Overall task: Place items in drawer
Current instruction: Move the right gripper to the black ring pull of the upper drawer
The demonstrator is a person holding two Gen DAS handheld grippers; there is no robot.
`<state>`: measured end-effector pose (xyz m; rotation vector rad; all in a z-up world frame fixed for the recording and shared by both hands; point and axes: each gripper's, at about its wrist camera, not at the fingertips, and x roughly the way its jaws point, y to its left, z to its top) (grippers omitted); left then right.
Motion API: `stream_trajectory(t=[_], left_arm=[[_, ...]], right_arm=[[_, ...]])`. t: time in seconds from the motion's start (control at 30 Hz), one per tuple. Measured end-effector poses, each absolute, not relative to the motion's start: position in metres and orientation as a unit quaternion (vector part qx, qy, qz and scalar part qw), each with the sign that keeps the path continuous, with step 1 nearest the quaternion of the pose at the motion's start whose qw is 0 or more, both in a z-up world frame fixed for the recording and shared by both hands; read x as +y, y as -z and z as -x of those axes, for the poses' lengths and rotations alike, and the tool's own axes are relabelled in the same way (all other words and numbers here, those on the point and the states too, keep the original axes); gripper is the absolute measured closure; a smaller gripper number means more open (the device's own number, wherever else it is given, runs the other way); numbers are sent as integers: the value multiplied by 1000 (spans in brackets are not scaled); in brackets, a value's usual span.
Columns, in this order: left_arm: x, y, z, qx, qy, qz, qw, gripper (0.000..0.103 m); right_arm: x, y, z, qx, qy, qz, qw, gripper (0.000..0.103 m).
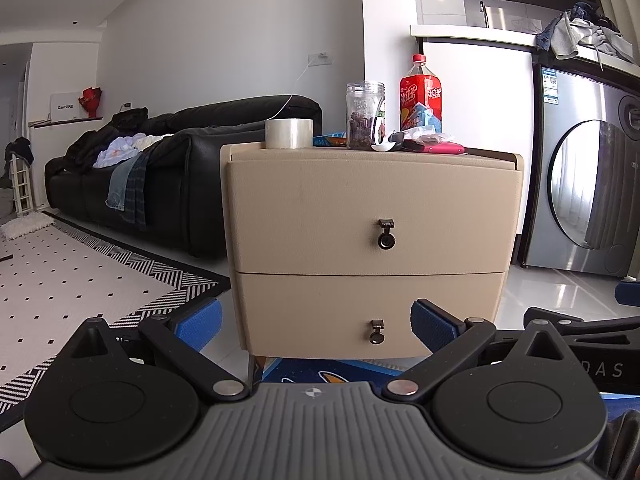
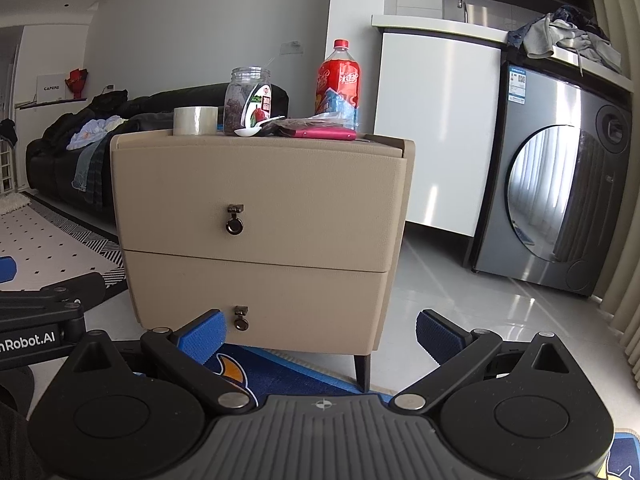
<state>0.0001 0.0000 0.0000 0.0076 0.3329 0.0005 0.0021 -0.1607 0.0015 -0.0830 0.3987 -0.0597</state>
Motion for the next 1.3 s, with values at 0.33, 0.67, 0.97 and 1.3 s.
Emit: stream_trajectory(t=[0.33, 0.67, 0.97, 1.3], left_arm=[[6, -4, -2, 133, 9, -10, 991, 0], [24, -9, -16, 120, 8, -6, 993, 0], [34, 1, -25, 124, 1, -9, 992, 0], [46, 5, -36, 122, -1, -6, 993, 0]], right_arm=[[-164, -2, -13, 199, 26, 19, 979, 2], [-158, -5, -40, 199, 10, 4, 980, 12], [-134, -5, -62, 179, -10, 18, 984, 18], [-113, 0, -90, 170, -11, 18, 985, 23]])
